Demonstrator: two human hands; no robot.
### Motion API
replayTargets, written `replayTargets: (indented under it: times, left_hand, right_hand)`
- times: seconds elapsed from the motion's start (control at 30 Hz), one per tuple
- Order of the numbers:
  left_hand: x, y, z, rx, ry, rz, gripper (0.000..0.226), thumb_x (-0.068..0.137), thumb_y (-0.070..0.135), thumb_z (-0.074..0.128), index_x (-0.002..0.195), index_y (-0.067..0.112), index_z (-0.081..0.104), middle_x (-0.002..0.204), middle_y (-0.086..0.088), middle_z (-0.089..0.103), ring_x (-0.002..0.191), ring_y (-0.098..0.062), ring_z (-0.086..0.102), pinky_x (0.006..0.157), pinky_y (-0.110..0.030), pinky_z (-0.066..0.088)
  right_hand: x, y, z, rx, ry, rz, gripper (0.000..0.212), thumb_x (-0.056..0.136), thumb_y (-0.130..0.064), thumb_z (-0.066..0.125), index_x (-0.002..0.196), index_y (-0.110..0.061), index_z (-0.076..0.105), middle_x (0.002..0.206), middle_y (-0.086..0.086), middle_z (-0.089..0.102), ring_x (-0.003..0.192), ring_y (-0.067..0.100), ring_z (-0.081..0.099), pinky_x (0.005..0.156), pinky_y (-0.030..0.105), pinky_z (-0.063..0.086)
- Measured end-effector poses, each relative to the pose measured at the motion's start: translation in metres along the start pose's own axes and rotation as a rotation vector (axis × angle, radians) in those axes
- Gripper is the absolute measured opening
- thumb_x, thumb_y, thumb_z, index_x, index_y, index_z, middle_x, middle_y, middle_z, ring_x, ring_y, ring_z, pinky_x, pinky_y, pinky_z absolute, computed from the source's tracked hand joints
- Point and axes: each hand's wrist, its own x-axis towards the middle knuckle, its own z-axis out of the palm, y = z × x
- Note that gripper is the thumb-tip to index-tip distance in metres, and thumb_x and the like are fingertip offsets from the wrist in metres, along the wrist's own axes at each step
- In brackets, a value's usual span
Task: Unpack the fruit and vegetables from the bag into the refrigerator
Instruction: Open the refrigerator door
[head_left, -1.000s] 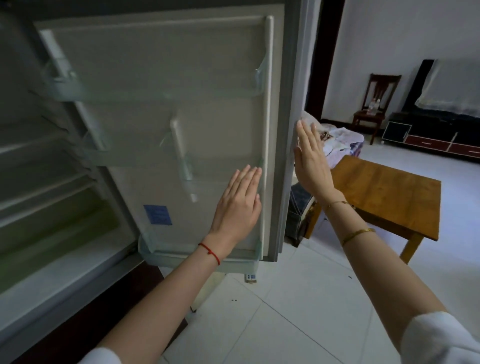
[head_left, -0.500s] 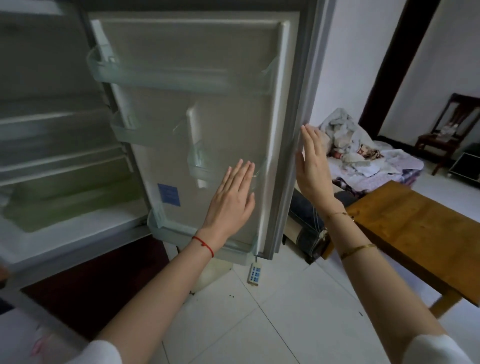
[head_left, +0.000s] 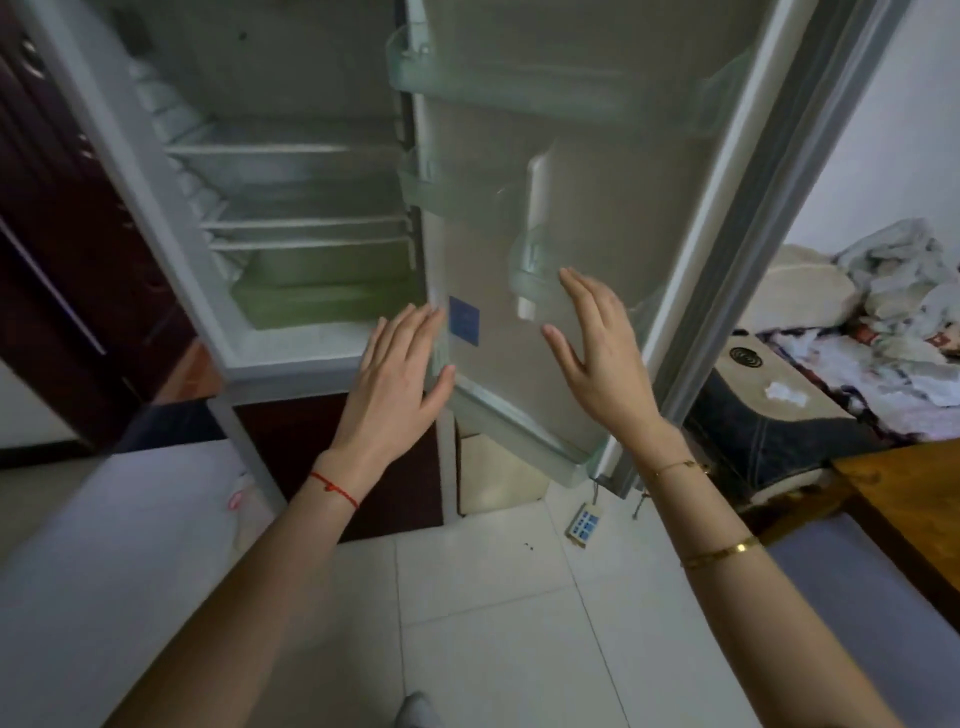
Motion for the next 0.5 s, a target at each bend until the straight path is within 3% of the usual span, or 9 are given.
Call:
replayTargets:
  times: [0.13, 0.4, 0.5]
  left_hand:
    - [-0.042, -0.037, -0.029, 0.097, -0.010, -0.137, 0.055, 0.098, 0.041, 0.038, 0.144, 0.011, 0.042, 0.144, -0.007, 0.050, 0.136, -0.022, 0.042, 0.116, -0.042, 0.030]
    - [-0.120, -0.100, -0.077, 0.158, 0.062, -0.364, 0.049, 0.094, 0.035, 0.048, 0.134, 0.008, 0.052, 0.131, -0.008, 0.061, 0.122, -0.025, 0.055, 0.104, -0.042, 0.042]
    - [-0.146, -0.123, -0.090, 0.171, 0.085, -0.462, 0.043, 0.093, 0.027, 0.059, 0.132, 0.009, 0.054, 0.126, -0.009, 0.063, 0.116, -0.025, 0.057, 0.102, -0.028, 0.037]
  right_hand:
    - [-0.001, -0.033, 0.033, 0.102, -0.093, -0.056, 0.056, 0.100, -0.041, 0.050, 0.147, -0.013, 0.037, 0.146, 0.004, 0.044, 0.137, 0.018, 0.038, 0.117, 0.035, 0.029]
    - [-0.002, -0.099, 0.112, 0.246, -0.280, -0.125, 0.054, 0.098, -0.041, 0.050, 0.143, -0.012, 0.043, 0.141, 0.006, 0.050, 0.133, 0.023, 0.042, 0.114, 0.040, 0.033]
    - [-0.003, -0.126, 0.141, 0.292, -0.333, -0.145, 0.053, 0.097, -0.038, 0.053, 0.142, -0.011, 0.044, 0.138, 0.007, 0.051, 0.131, 0.024, 0.043, 0.114, 0.040, 0.033]
